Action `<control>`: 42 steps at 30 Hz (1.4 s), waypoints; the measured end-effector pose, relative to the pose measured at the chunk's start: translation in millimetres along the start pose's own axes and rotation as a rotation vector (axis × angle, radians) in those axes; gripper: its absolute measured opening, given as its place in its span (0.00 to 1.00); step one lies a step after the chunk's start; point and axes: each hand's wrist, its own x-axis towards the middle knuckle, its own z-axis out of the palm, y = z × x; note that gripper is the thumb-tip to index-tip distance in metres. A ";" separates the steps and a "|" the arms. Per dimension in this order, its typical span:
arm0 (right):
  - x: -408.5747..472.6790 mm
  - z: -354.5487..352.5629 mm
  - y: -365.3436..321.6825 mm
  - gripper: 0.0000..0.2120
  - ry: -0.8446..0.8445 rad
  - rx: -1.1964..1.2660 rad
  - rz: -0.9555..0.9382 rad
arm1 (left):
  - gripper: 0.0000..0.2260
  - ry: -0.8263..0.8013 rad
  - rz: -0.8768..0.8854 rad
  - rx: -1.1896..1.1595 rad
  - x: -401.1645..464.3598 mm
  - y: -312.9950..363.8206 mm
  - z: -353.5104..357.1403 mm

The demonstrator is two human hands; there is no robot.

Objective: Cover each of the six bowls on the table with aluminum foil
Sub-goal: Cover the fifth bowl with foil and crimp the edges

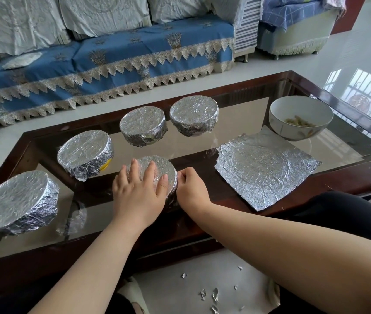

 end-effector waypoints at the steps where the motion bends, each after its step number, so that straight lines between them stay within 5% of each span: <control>1: 0.9 0.0 -0.2 0.06 -0.006 -0.007 0.002 | 0.28 0.005 0.002 -0.003 0.0 0.1 -0.4; 11: 6.9 -5.6 -7.0 0.12 -0.041 -0.137 -0.009 | 0.29 0.003 -0.003 0.009 -0.2 -1.0 -1.0; 14: 10.6 -10.6 -6.0 0.07 -0.062 -0.075 -0.011 | 0.29 -0.004 -0.003 0.005 0.1 -0.2 -1.4; 21: 13.0 -2.2 -4.9 0.13 -0.082 0.319 0.217 | 0.31 0.012 -0.013 -0.009 2.4 -1.1 0.7; 23: 11.6 -0.3 -5.5 0.20 -0.095 0.360 0.230 | 0.31 0.012 -0.019 -0.004 4.1 -1.1 1.3; 31: 8.0 -6.1 -6.1 0.18 -0.218 0.685 0.346 | 0.31 0.012 -0.032 -0.019 4.4 -0.2 -0.4; 42: 29.4 -17.0 -17.4 0.18 -0.208 0.447 0.194 | 0.34 -0.052 -0.062 0.113 5.2 -2.4 -22.0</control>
